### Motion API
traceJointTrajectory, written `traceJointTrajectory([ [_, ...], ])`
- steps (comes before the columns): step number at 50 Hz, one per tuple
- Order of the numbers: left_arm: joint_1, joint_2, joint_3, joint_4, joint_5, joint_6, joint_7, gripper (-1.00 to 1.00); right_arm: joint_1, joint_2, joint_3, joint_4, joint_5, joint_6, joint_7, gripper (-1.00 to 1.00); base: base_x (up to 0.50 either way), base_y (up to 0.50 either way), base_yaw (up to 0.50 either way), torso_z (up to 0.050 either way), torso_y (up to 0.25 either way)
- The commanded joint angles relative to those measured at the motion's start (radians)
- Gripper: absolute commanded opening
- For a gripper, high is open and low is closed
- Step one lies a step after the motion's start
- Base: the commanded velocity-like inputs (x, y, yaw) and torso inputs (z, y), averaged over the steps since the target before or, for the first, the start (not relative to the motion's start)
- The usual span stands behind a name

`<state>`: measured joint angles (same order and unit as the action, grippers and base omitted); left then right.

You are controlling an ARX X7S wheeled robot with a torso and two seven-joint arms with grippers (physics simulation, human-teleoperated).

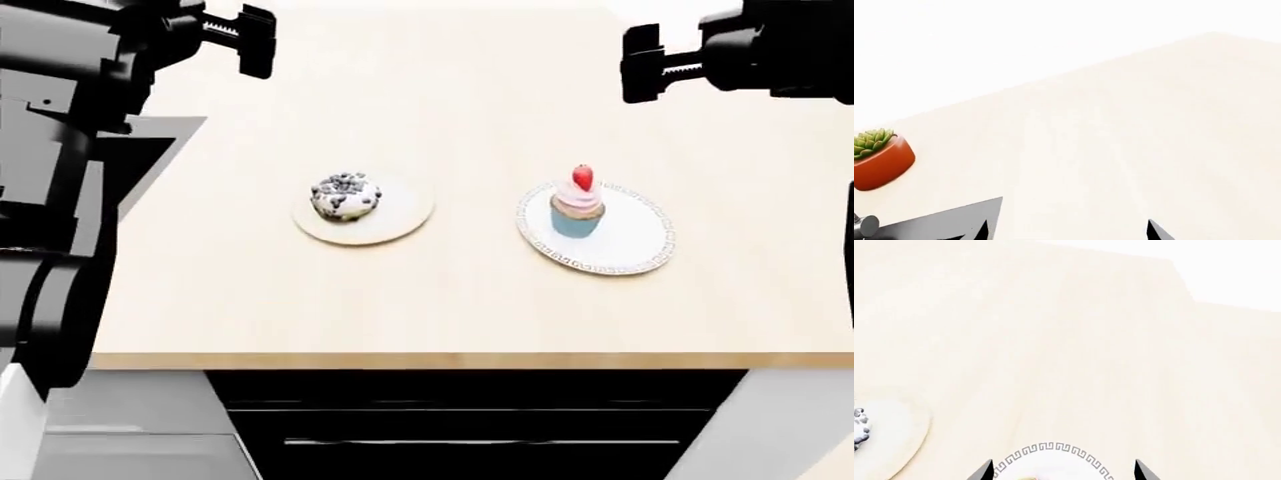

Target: Move the dessert items from the plate to the tray.

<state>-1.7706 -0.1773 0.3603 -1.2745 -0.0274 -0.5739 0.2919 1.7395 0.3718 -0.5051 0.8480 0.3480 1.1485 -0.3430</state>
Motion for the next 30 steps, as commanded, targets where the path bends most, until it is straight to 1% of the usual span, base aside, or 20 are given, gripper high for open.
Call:
traceJointTrajectory([
  [1, -0.020, 0.001, -0.014, -0.034, 0.019, 0.002, 0.007, 1.00, 0.027, -0.004, -0.001, 0.052, 0.003, -0.001, -0.008, 1.00, 0.50, 0.00, 0.00, 0.000, 0.000],
  [22, -0.017, -0.005, -0.024, -0.034, 0.025, 0.008, 0.014, 1.00, 0.012, 0.003, 0.009, 0.027, 0.015, 0.005, -0.007, 1.00, 0.50, 0.00, 0.00, 0.000, 0.001],
  [23, -0.017, -0.005, -0.024, -0.034, 0.025, 0.008, 0.014, 1.00, 0.012, 0.007, 0.013, 0.021, 0.017, 0.014, -0.003, 1.00, 0.00, 0.00, 0.00, 0.000, 0.000],
  [26, -0.017, -0.005, -0.023, -0.034, 0.026, 0.009, 0.014, 1.00, -0.010, 0.033, 0.007, -0.090, 0.044, 0.121, -0.009, 1.00, 0.00, 0.00, 0.00, 0.000, 0.000],
  [28, -0.016, -0.005, -0.022, -0.034, 0.027, 0.009, 0.014, 1.00, -0.034, 0.075, -0.006, -0.218, 0.093, 0.265, -0.037, 1.00, 0.00, 0.00, 0.00, 0.000, 0.000],
  [30, -0.016, -0.006, -0.021, -0.034, 0.027, 0.010, 0.014, 1.00, -0.075, 0.139, -0.022, -0.396, 0.170, 0.414, -0.064, 1.00, 0.00, 0.00, 0.00, 0.000, 0.000],
])
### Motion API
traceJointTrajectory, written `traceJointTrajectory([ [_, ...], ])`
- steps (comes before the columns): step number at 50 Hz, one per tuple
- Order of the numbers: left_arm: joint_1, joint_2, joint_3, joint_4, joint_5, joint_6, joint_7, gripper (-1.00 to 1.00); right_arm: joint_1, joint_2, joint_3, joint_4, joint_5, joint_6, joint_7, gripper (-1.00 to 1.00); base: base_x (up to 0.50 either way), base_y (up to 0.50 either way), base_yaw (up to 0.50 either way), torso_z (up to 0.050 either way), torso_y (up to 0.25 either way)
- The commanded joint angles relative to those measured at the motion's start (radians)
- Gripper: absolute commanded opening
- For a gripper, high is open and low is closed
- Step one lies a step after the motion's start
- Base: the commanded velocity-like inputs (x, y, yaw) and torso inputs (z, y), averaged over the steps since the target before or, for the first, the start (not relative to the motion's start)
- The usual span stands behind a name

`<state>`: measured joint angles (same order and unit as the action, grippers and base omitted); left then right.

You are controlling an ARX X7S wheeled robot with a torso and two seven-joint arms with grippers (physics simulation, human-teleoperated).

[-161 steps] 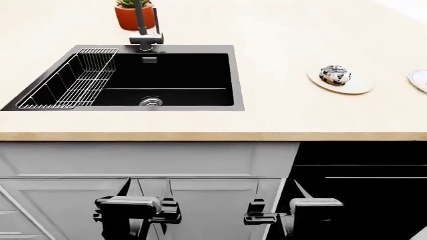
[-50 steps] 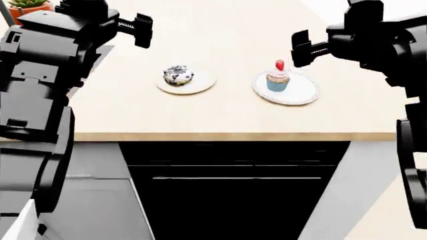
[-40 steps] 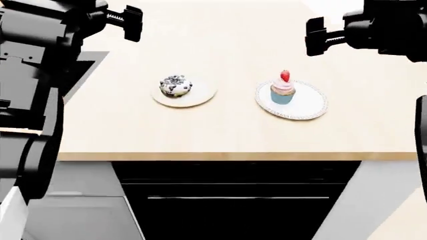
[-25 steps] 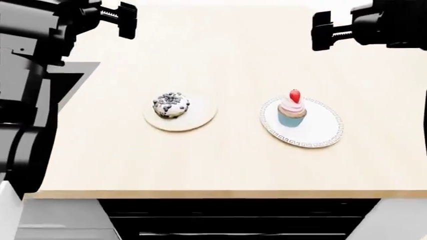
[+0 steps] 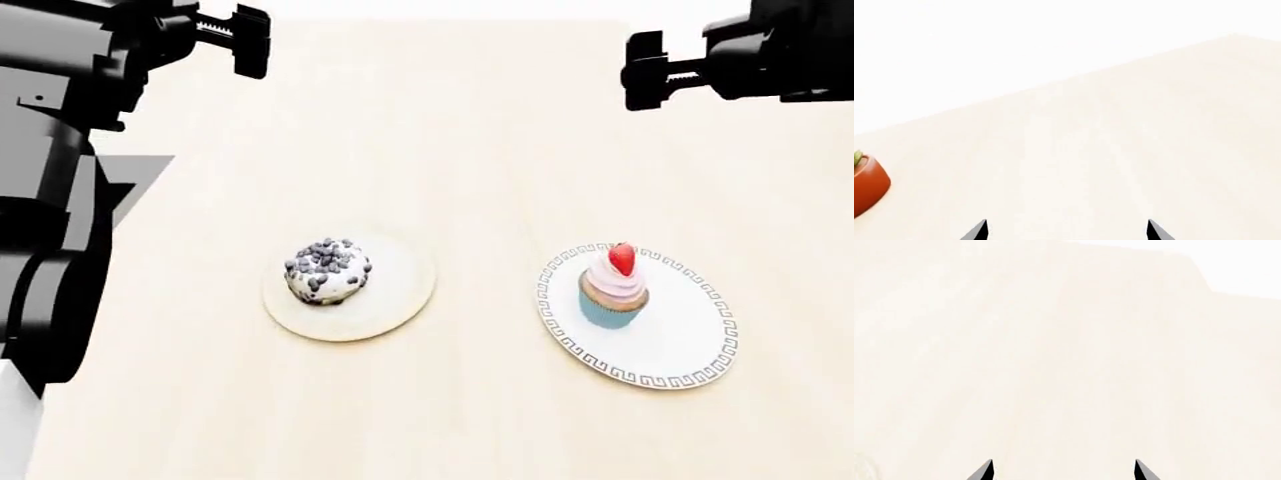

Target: Move the dessert items from the plate to the tray.

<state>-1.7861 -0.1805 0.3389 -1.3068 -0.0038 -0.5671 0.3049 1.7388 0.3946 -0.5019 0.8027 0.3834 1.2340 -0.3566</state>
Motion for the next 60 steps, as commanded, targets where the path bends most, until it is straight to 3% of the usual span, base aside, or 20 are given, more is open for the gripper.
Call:
traceJointTrajectory([
  [1, -0.001, -0.002, 0.000, -0.002, 0.004, 0.003, 0.001, 1.00, -0.065, 0.180, -0.096, -0.387, 0.285, 0.336, 0.032, 1.00, 0.00, 0.00, 0.00, 0.000, 0.000],
  [3, -0.001, -0.003, 0.000, -0.002, 0.004, 0.004, 0.000, 1.00, -0.041, 0.300, -0.198, -0.453, 0.585, 0.336, 0.266, 1.00, 0.00, 0.00, 0.00, 0.000, 0.000],
  [5, -0.001, -0.004, 0.000, -0.002, 0.003, 0.004, 0.000, 1.00, -0.031, 0.367, -0.248, -0.498, 0.885, 0.334, 0.382, 1.00, 0.00, 0.00, 0.00, 0.000, 0.000],
  [8, 0.000, -0.007, -0.001, -0.002, 0.003, 0.004, 0.001, 1.00, -0.051, 0.427, -0.291, -0.562, 1.023, 0.324, 0.412, 1.00, 0.00, 0.00, 0.00, 0.000, 0.000],
  [20, 0.002, -0.012, 0.002, -0.002, 0.005, 0.007, -0.004, 1.00, -0.158, 0.477, -0.394, -0.642, 0.963, 0.228, 0.297, 1.00, 0.00, 0.00, 0.00, 0.000, 0.000],
  [60, -0.002, -0.008, 0.001, -0.002, 0.003, 0.006, -0.013, 1.00, -0.247, 0.421, -0.502, -0.526, 0.841, 0.073, 0.168, 1.00, 0.00, 0.00, 0.00, 0.000, 0.000],
])
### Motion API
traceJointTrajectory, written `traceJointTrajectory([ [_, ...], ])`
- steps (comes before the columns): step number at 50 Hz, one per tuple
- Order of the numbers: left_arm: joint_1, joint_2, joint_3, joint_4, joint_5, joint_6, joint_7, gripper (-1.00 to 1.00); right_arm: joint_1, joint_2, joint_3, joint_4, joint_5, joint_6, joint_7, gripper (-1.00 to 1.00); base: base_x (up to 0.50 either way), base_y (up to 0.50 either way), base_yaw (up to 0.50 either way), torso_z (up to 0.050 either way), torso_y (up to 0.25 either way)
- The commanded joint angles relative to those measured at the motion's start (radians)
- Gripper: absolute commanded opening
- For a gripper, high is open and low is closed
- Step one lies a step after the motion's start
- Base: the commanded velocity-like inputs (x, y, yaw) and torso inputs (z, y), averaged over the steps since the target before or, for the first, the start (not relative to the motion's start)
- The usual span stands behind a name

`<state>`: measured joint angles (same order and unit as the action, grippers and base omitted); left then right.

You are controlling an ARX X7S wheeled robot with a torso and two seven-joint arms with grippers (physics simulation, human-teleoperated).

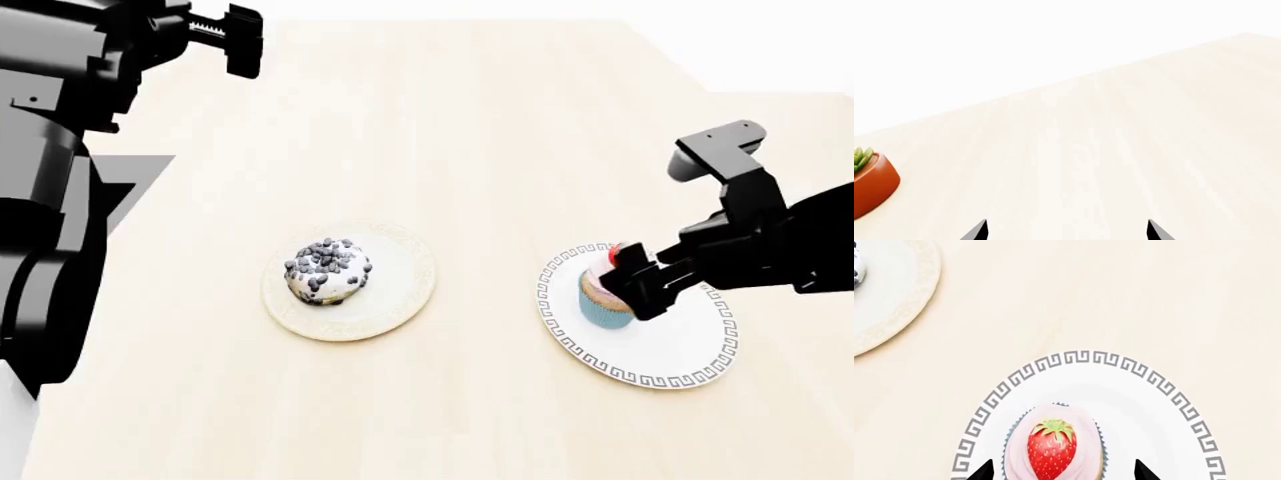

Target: Move the dessert items from the plate to the tray.

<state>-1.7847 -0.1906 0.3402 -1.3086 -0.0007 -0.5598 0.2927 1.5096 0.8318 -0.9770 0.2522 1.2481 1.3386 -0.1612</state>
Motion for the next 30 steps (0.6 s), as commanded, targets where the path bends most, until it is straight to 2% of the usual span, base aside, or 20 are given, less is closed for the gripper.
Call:
traceJointTrajectory([
  [1, -0.003, 0.002, -0.001, 0.000, -0.001, -0.001, -0.001, 1.00, -0.020, -0.018, -0.031, 0.027, -0.029, -0.035, -0.032, 1.00, 0.00, 0.00, 0.00, 0.000, 0.000],
  [28, 0.002, 0.003, -0.004, 0.000, 0.000, 0.016, -0.019, 1.00, -0.062, -0.065, -0.087, 0.084, -0.084, -0.101, -0.096, 1.00, 0.00, 0.00, 0.00, 0.000, 0.000],
  [29, 0.002, 0.003, -0.004, 0.000, 0.000, 0.016, -0.020, 1.00, -0.064, -0.065, -0.087, 0.082, -0.085, -0.102, -0.093, -1.00, 0.00, 0.00, 0.00, 0.000, 0.000],
  [30, 0.002, 0.003, -0.005, 0.000, -0.001, 0.016, -0.021, 1.00, -0.066, -0.061, -0.089, 0.072, -0.084, -0.102, -0.095, -1.00, 0.00, 0.00, 0.00, 0.000, 0.000],
])
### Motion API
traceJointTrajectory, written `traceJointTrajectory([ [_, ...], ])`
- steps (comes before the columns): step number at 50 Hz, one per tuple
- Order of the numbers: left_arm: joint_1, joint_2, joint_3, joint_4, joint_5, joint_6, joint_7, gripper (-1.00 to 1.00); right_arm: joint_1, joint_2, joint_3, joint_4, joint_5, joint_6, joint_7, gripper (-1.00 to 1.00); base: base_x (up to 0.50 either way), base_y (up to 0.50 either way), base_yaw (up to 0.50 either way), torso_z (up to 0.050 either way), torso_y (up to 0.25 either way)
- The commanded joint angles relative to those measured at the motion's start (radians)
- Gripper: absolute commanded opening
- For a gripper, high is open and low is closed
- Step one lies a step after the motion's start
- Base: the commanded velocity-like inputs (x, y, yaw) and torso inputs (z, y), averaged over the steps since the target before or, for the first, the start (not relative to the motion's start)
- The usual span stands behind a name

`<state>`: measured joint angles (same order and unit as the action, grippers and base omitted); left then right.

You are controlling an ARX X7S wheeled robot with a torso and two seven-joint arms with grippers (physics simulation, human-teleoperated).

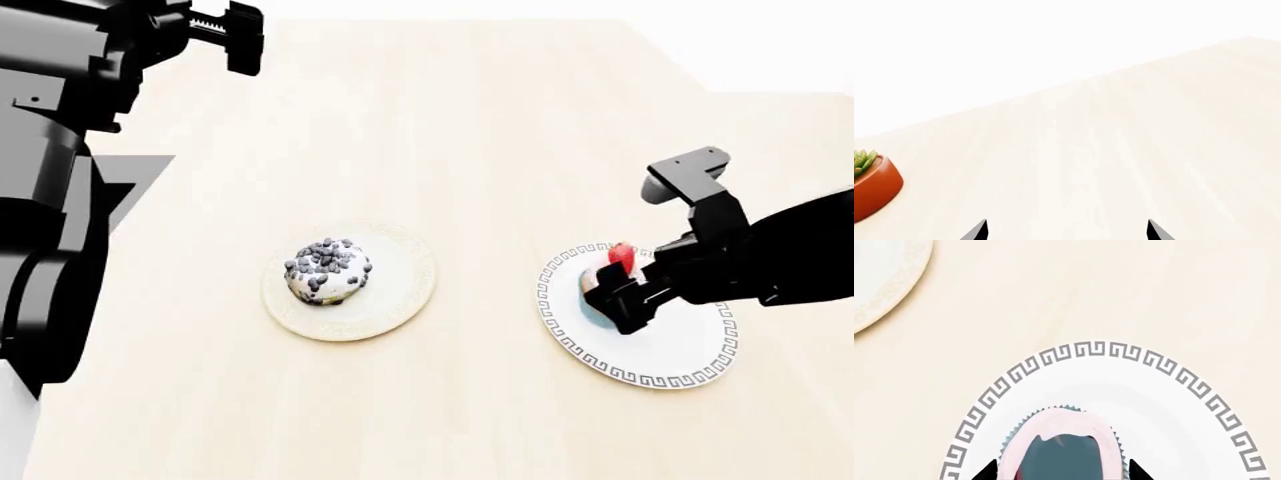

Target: Move the dessert items from the plate to the tray.

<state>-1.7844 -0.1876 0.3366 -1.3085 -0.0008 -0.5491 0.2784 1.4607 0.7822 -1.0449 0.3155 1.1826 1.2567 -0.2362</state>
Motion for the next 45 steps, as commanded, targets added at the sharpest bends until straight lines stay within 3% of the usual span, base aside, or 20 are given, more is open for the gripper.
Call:
traceJointTrajectory([
  [1, 0.001, 0.000, -0.002, 0.000, 0.000, 0.007, -0.007, 1.00, -0.016, -0.010, -0.022, 0.003, -0.017, -0.018, -0.019, -1.00, 0.00, 0.00, 0.00, 0.000, 0.000],
  [10, -0.005, -0.003, -0.008, 0.000, -0.002, 0.005, -0.012, 1.00, 0.024, 0.000, -0.003, -0.023, -0.006, 0.003, 0.010, -1.00, 0.00, 0.00, 0.00, 0.000, 0.000],
  [18, -0.006, -0.007, 0.005, 0.000, 0.005, 0.008, 0.006, 1.00, 0.286, 0.013, 0.169, -0.060, 0.136, 0.144, 0.160, -1.00, 0.00, 0.00, 0.00, 0.000, 0.000],
  [24, 0.039, -0.015, 0.076, 0.002, 0.036, 0.062, 0.140, 1.00, 0.344, 0.026, 0.222, -0.032, 0.166, 0.150, 0.217, -1.00, 0.00, 0.00, 0.00, 0.000, 0.000],
  [25, 0.083, -0.032, 0.092, 0.101, 0.036, 0.010, 0.205, 1.00, 0.339, 0.029, 0.226, -0.030, 0.167, 0.145, 0.221, -1.00, 0.00, 0.00, 0.00, 0.000, 0.000],
  [27, 0.258, -0.115, 0.115, 0.401, 0.015, -0.274, 0.307, 1.00, 0.329, 0.032, 0.229, -0.031, 0.170, 0.136, 0.226, -1.00, 0.00, 0.00, 0.00, 0.000, 0.000],
  [30, 0.356, -0.169, 0.155, 0.780, 0.002, -0.422, 0.381, 1.00, 0.322, 0.033, 0.227, -0.037, 0.172, 0.133, 0.231, -1.00, 0.00, 0.00, 0.00, 0.000, 0.000],
  [36, 0.412, -0.213, 0.180, 0.919, -0.025, -0.502, 0.453, 1.00, 0.317, 0.030, 0.207, -0.023, 0.149, 0.122, 0.221, -1.00, 0.00, 0.00, 0.00, 0.000, 0.000],
  [40, 0.389, -0.183, 0.094, 0.955, -0.048, -0.540, 0.407, 1.00, 0.306, 0.022, 0.191, -0.015, 0.130, 0.106, 0.207, -1.00, 0.00, 0.00, 0.00, 0.000, 0.000],
  [42, 0.428, -0.180, 0.040, 1.015, -0.049, -0.472, 0.355, 1.00, 0.299, 0.020, 0.185, -0.017, 0.124, 0.100, 0.206, -1.00, 0.00, 0.00, 0.00, 0.000, 0.000],
  [44, 0.416, -0.163, 0.079, 0.959, -0.007, -0.471, 0.312, 1.00, 0.290, 0.020, 0.181, -0.019, 0.119, 0.092, 0.205, -1.00, 0.00, 0.00, 0.00, 0.000, 0.000],
  [45, 0.391, -0.156, 0.125, 0.940, -0.002, -0.545, 0.343, 1.00, 0.285, 0.021, 0.176, -0.020, 0.113, 0.086, 0.201, -1.00, 0.00, 0.00, 0.00, 0.000, 0.000],
])
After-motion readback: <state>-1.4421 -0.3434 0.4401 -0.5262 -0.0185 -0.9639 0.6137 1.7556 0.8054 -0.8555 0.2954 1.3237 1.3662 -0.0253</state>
